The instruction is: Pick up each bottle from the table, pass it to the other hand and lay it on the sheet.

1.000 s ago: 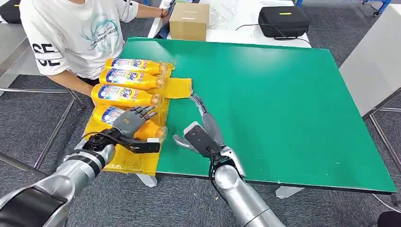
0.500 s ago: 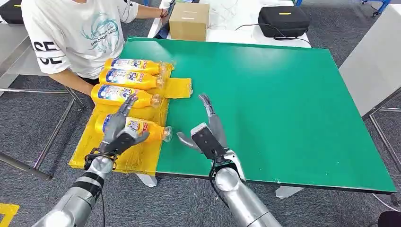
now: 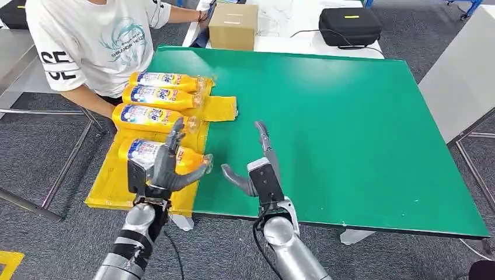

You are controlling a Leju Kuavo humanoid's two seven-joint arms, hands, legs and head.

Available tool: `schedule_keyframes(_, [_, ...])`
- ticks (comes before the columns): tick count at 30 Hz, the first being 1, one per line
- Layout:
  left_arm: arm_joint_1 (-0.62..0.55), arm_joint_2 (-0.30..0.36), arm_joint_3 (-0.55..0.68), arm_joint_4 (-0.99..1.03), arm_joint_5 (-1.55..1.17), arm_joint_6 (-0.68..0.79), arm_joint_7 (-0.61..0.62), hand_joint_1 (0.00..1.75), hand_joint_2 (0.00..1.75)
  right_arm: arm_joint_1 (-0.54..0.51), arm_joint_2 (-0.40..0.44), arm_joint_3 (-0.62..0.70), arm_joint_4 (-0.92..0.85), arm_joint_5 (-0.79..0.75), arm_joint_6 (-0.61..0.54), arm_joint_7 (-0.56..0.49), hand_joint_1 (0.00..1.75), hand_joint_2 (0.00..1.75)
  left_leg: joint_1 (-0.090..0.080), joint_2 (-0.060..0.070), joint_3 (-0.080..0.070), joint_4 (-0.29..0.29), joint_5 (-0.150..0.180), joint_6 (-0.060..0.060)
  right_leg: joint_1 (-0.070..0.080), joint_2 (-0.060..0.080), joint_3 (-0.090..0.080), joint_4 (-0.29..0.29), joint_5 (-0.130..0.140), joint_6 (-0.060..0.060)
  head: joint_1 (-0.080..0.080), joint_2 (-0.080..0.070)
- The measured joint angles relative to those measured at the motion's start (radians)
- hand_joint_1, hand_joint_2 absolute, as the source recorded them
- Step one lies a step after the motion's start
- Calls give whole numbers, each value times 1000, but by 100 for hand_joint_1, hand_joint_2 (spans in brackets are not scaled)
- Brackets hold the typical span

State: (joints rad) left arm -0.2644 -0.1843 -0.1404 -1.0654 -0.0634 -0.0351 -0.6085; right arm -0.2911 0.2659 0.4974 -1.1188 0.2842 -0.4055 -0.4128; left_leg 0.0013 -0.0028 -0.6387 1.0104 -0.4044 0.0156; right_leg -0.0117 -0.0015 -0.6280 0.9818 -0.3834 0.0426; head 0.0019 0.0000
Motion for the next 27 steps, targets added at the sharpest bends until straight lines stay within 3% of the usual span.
schedule_keyframes(7, [52, -58, -77, -42, 54, 68, 41, 0, 175, 55, 14, -1, -18, -4, -70, -17, 0, 175, 0, 0, 0, 0, 0, 0, 0, 0, 0, 0, 0, 0, 0, 0])
schedule_keyframes(11, [77, -77, -130, -39, 6, 260, 79, 0, 175, 115, 26, 0, -46, -24, -123, -40, 0, 175, 0, 0, 0, 0, -1, 0, 0, 0, 0, 0, -1, 0, 0, 0])
schedule_keyframes(13, [84, -78, -144, -33, 0, 289, 85, 0, 175, 130, 24, 0, -58, -23, -135, -43, 0, 175, 0, 0, 0, 0, -1, 0, 0, 0, 0, 0, -1, 0, 0, 0])
schedule_keyframes(27, [122, -81, -176, -64, 13, 293, 99, 0, 175, 157, 16, 8, -138, -33, -142, -53, 0, 175, 0, 0, 0, 0, -1, 0, 0, 0, 0, 0, -1, 0, 0, 0])
